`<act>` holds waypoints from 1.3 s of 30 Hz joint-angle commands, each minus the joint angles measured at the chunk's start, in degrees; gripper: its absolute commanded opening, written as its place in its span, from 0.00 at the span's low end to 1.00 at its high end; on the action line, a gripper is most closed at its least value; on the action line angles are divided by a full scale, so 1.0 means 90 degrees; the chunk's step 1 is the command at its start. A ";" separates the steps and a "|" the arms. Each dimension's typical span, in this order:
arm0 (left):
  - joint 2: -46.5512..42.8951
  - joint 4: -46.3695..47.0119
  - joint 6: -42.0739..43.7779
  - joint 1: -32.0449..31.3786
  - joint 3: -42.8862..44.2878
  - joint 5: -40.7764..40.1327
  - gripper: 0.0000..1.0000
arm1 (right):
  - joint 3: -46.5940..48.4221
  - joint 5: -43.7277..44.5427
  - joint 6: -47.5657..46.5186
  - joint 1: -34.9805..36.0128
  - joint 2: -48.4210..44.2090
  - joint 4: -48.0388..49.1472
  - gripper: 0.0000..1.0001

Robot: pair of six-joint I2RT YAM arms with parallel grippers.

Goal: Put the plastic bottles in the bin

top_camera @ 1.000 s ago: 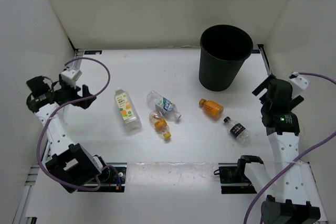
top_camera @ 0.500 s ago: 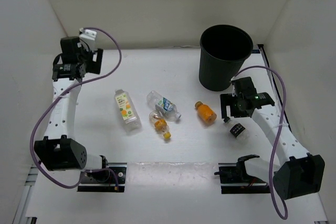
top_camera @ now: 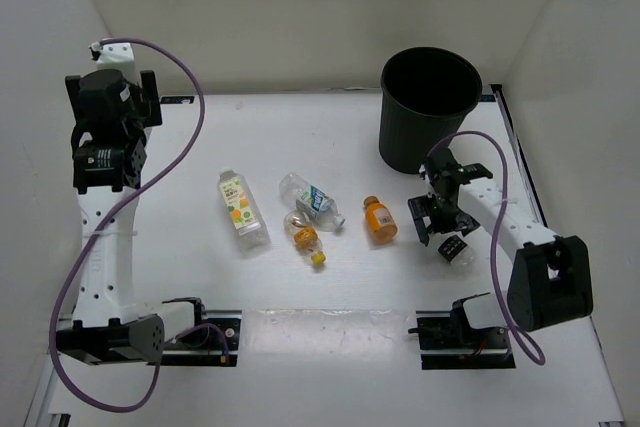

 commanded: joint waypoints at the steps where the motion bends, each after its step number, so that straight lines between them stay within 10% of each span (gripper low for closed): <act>1: -0.0068 -0.0043 -0.0092 0.0028 -0.0119 -0.0826 1.00 | 0.0075 0.0384 -0.0189 0.0053 0.0088 -0.0123 1.00; 14: -0.0283 -0.0746 -0.0180 0.0028 -0.0879 -0.0985 1.00 | 0.0367 0.0336 -0.0198 0.0053 0.1749 -0.0055 0.88; 18: -0.0283 -0.0990 -0.0366 0.0028 -0.1407 -0.0517 1.00 | 0.0425 0.0521 0.0055 0.0053 0.1866 0.0004 0.43; 19: -0.0283 -0.0991 -0.0424 -0.0030 -0.1524 -0.0138 1.00 | 0.0513 0.0521 0.0055 0.0053 0.1866 0.0004 0.19; 21: -0.0283 -0.1185 -0.0425 -0.0090 -0.1885 0.0225 1.00 | 0.0582 0.0803 0.0212 0.0053 0.1779 -0.0065 0.09; 29: -0.0283 -0.1967 0.0015 -0.0392 -0.2160 0.3806 1.00 | 0.1479 0.1595 0.0749 0.0198 0.0491 -0.0504 0.00; 39: -0.0283 -0.1801 -0.0248 -0.0832 -0.2815 0.3254 1.00 | 0.3921 0.0679 0.0046 0.1254 -0.0976 0.2055 0.00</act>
